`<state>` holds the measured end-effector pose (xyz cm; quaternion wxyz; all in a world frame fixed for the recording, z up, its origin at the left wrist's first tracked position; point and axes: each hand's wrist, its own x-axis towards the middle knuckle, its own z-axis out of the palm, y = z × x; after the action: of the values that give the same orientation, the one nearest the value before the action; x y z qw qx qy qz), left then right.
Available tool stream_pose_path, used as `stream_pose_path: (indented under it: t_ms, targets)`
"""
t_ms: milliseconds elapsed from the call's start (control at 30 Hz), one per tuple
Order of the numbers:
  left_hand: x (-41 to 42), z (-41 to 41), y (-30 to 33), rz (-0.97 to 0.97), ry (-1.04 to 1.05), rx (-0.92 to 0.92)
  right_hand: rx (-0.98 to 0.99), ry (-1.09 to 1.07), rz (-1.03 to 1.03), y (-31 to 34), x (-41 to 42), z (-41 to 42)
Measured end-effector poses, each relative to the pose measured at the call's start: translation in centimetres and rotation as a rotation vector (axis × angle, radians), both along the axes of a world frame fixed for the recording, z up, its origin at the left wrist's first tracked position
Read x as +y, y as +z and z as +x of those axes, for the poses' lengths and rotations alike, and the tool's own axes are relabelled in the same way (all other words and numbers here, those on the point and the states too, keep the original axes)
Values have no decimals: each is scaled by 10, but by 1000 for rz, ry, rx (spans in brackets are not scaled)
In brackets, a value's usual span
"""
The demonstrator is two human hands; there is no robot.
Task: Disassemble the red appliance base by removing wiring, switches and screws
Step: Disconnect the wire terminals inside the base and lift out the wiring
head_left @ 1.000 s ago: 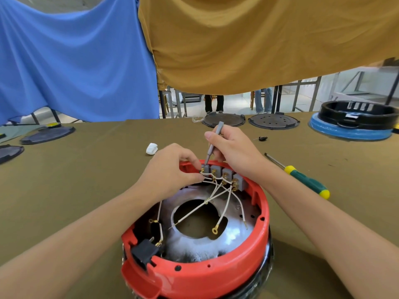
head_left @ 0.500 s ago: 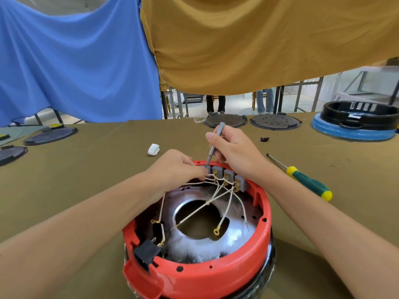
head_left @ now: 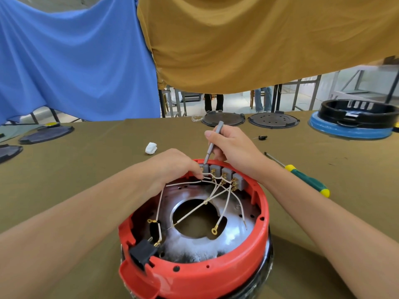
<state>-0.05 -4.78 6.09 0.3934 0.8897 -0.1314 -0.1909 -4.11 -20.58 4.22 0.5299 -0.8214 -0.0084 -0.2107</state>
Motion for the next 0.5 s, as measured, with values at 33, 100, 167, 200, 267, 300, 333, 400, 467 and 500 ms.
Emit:
stream_pose_path:
  t_ms: [33,100,167,200,267,300,333,400,467,500]
  targets:
    - [0,0,0,-1,-3,0,19,1,9,0,0,1]
    - [0,0,-1,-6,-11,0,36,6,28,0,0,1]
    - [0,-1,0,-7,-19,1,1,-11,11,-2,1,-1]
    - [0,0,0,-9,-23,2,-35,-25,-22,-2,2,-3]
    - [1,0,0,-14,-32,1,-95,-28,-90,-3,4,-5]
    - [2,0,-1,-18,-36,1,-108,-19,-105,-3,5,-6]
    - [2,0,-1,-22,-37,1,-114,-10,-111,-4,5,-7]
    - [2,-1,-1,-25,-36,2,-110,5,-133,-3,6,-8]
    - [2,-1,-2,-25,-36,0,-121,0,-164,-2,6,-9]
    - [2,-1,-2,-28,-38,1,-140,-10,-162,-2,7,-10]
